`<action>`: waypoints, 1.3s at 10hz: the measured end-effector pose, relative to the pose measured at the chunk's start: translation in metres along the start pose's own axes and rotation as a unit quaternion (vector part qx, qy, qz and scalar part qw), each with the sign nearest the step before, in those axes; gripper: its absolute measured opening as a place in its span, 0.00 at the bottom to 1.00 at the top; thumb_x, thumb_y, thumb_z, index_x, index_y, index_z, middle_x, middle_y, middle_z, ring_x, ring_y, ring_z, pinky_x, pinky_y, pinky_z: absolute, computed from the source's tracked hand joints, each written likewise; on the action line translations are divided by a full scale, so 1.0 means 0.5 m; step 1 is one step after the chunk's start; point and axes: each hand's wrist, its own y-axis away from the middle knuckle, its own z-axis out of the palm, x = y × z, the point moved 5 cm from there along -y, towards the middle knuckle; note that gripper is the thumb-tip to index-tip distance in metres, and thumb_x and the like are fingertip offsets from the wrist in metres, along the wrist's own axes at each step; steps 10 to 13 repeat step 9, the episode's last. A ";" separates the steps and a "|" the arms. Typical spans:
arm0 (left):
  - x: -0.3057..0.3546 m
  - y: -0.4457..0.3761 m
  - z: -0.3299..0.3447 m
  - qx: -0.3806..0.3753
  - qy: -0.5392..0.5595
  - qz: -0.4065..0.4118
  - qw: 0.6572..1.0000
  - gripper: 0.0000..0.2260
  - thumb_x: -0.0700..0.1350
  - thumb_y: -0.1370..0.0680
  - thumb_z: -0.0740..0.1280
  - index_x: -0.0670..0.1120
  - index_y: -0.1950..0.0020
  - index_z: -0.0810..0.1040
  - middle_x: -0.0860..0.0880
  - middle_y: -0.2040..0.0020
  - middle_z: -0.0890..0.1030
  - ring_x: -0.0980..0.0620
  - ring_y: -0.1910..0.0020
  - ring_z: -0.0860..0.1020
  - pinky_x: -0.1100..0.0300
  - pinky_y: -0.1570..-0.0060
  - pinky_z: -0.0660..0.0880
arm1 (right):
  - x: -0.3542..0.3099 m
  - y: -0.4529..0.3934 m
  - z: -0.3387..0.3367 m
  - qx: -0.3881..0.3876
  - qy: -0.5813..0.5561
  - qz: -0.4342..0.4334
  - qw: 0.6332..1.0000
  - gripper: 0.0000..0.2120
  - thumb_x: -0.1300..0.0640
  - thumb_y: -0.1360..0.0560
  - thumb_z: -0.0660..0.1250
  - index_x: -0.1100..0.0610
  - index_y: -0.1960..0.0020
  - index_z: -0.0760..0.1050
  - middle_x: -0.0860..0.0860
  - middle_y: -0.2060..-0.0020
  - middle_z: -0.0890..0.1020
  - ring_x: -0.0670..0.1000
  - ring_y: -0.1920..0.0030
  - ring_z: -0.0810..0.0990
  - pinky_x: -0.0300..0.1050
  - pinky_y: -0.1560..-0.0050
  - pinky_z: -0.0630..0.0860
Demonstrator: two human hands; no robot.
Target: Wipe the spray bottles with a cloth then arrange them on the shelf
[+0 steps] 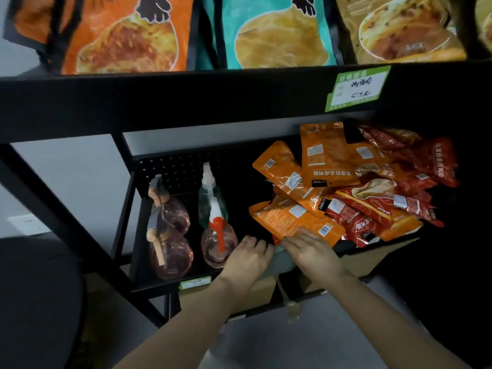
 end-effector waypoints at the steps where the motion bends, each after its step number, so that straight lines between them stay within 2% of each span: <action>1: -0.007 -0.042 0.021 -0.010 -0.026 -0.023 0.999 0.20 0.43 0.52 0.82 0.46 0.63 0.84 0.49 0.69 0.80 0.49 0.70 0.80 0.56 0.57 0.80 | 0.023 -0.027 0.026 -0.021 -0.008 0.001 1.000 0.25 0.70 0.50 0.80 0.60 0.54 0.82 0.51 0.62 0.84 0.51 0.63 0.82 0.52 0.44 0.76; 2: -0.009 -0.061 0.034 -0.030 -0.038 -0.041 0.998 0.14 0.42 0.47 0.80 0.46 0.64 0.84 0.49 0.70 0.80 0.50 0.69 0.80 0.55 0.53 0.80 | 0.036 -0.038 0.055 -0.028 0.006 0.003 1.000 0.23 0.68 0.48 0.80 0.59 0.54 0.82 0.50 0.63 0.83 0.51 0.63 0.81 0.48 0.41 0.73; 3: -0.013 -0.064 0.048 -0.093 -0.053 -0.062 0.992 0.15 0.35 0.25 0.62 0.40 0.40 0.77 0.41 0.48 0.80 0.43 0.45 0.78 0.50 0.31 0.63 | 0.038 -0.042 0.074 -0.018 0.023 0.009 1.000 0.25 0.66 0.47 0.81 0.59 0.51 0.82 0.51 0.60 0.84 0.53 0.58 0.81 0.49 0.38 0.67; 4: -0.015 -0.072 0.065 -0.143 -0.112 -0.046 0.982 0.20 0.35 0.20 0.55 0.35 0.28 0.59 0.37 0.32 0.68 0.39 0.31 0.64 0.47 0.26 0.46 | 0.031 -0.047 0.074 -0.023 0.039 0.028 0.999 0.31 0.63 0.50 0.83 0.58 0.47 0.81 0.51 0.53 0.84 0.54 0.50 0.82 0.54 0.40 0.74; 5: -0.021 -0.073 0.061 -0.143 -0.128 -0.058 0.980 0.24 0.38 0.20 0.58 0.36 0.26 0.56 0.38 0.30 0.65 0.39 0.28 0.61 0.47 0.26 0.44 | 0.032 -0.057 0.074 -0.025 0.057 0.050 0.997 0.34 0.60 0.52 0.84 0.57 0.46 0.82 0.52 0.51 0.84 0.56 0.47 0.82 0.58 0.42 0.74; 6: -0.019 -0.064 0.048 -0.137 -0.126 -0.051 0.981 0.26 0.41 0.20 0.58 0.36 0.25 0.52 0.37 0.25 0.59 0.39 0.25 0.54 0.46 0.27 0.41 | 0.030 -0.061 0.073 -0.017 0.066 0.070 0.995 0.30 0.58 0.47 0.84 0.58 0.46 0.81 0.53 0.50 0.84 0.57 0.46 0.82 0.59 0.42 0.74; 7: -0.016 -0.050 0.028 -0.124 -0.087 -0.049 0.987 0.30 0.43 0.19 0.57 0.39 0.23 0.43 0.38 0.22 0.48 0.41 0.23 0.46 0.47 0.27 0.39 | 0.020 -0.048 0.056 0.021 0.062 0.079 0.995 0.22 0.55 0.37 0.79 0.59 0.44 0.81 0.54 0.47 0.83 0.57 0.43 0.80 0.60 0.41 0.73; 8: -0.011 -0.022 -0.001 -0.106 -0.035 -0.058 0.992 0.34 0.44 0.19 0.58 0.42 0.24 0.36 0.40 0.23 0.39 0.42 0.24 0.39 0.48 0.28 0.37 | 0.011 -0.027 0.038 0.029 0.072 0.078 0.994 0.19 0.50 0.27 0.70 0.58 0.39 0.78 0.54 0.42 0.81 0.58 0.39 0.78 0.57 0.34 0.68; 9: 0.006 0.001 -0.014 -0.070 0.008 -0.059 0.996 0.33 0.49 0.18 0.55 0.44 0.24 0.35 0.41 0.22 0.38 0.44 0.24 0.37 0.49 0.32 0.31 | 0.007 -0.005 0.027 0.009 0.068 0.109 0.992 0.24 0.46 0.25 0.53 0.56 0.36 0.75 0.53 0.38 0.78 0.58 0.36 0.75 0.55 0.34 0.60; 13: 0.006 0.001 -0.014 -0.070 0.008 -0.059 0.996 0.33 0.49 0.18 0.55 0.44 0.24 0.35 0.41 0.22 0.38 0.44 0.24 0.37 0.49 0.32 0.31 | 0.007 -0.005 0.027 0.009 0.068 0.109 0.992 0.24 0.46 0.25 0.53 0.56 0.36 0.75 0.53 0.38 0.78 0.58 0.36 0.75 0.55 0.34 0.60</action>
